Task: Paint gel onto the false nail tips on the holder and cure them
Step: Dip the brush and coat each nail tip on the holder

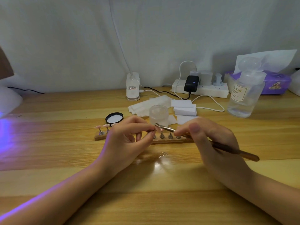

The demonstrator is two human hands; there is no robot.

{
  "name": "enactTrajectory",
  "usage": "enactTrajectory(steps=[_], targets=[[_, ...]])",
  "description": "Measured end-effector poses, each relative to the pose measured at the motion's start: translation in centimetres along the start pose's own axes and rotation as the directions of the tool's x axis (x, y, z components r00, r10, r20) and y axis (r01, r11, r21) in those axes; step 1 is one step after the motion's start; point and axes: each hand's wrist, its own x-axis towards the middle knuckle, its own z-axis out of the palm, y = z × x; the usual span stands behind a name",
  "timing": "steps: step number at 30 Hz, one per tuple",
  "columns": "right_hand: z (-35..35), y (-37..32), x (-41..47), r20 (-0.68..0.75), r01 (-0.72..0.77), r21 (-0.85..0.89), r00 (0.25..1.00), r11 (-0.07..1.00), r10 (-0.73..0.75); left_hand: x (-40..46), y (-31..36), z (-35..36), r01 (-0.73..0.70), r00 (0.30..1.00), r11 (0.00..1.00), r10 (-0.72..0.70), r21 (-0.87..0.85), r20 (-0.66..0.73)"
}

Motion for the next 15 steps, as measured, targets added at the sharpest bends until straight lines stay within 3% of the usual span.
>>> enactTrajectory(steps=[7,11,15], targets=[[-0.46,0.27,-0.34,-0.095,-0.011,0.054,0.995,0.998,0.016,0.02,0.01,0.03,0.015,1.000,1.000,-0.016,0.003,0.009],[0.00,0.26,0.12,-0.049,0.084,-0.031,0.995,0.996,-0.086,-0.01,0.04,0.02,0.014,1.000,1.000,-0.014,-0.003,0.015],[-0.03,0.48,-0.10,-0.029,0.055,-0.001,0.998,0.998,-0.055,0.00,0.04,-0.02,0.028,0.999,1.000,-0.027,-0.005,0.022]])
